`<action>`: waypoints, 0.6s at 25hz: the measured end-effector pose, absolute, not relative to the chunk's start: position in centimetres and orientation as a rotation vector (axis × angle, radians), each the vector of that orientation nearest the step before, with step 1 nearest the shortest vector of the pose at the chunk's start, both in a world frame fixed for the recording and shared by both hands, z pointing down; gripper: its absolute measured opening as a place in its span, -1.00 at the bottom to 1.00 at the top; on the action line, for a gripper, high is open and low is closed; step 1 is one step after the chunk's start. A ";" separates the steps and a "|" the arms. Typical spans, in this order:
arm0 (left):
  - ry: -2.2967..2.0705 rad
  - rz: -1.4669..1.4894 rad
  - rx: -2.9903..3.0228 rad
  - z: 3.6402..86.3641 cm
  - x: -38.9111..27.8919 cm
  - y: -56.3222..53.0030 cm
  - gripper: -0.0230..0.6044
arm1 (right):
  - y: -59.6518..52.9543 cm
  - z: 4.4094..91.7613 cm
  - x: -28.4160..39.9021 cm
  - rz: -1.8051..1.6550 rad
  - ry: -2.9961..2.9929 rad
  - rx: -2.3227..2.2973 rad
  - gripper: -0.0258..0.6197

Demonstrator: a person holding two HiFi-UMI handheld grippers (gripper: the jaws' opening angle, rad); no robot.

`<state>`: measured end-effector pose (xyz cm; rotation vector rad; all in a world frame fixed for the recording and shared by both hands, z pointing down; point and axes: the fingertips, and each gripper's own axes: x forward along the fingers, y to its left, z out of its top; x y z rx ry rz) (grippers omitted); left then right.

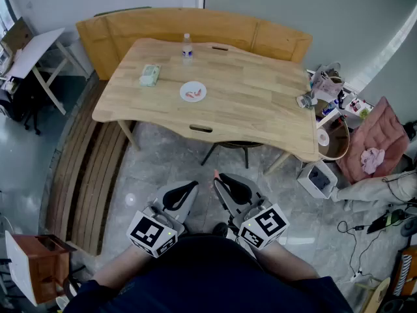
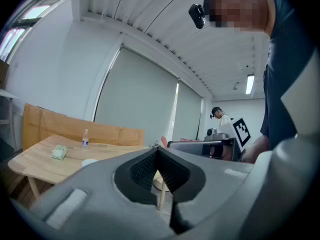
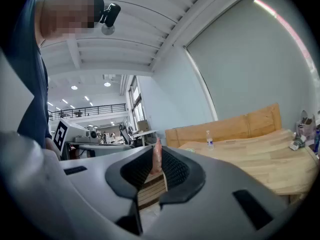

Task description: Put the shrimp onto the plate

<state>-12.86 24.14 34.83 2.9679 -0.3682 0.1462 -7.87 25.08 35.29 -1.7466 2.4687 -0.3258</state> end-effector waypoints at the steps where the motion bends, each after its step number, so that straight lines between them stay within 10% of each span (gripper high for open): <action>1: -0.370 0.148 2.965 34.9 -12.8 24.0 -0.91 | 25.0 35.3 -7.8 -0.326 2.470 -1.744 -0.73; 15: -0.446 0.148 2.966 34.5 -10.4 23.9 -0.91 | 24.3 35.5 -5.1 -0.334 2.504 -1.695 -0.72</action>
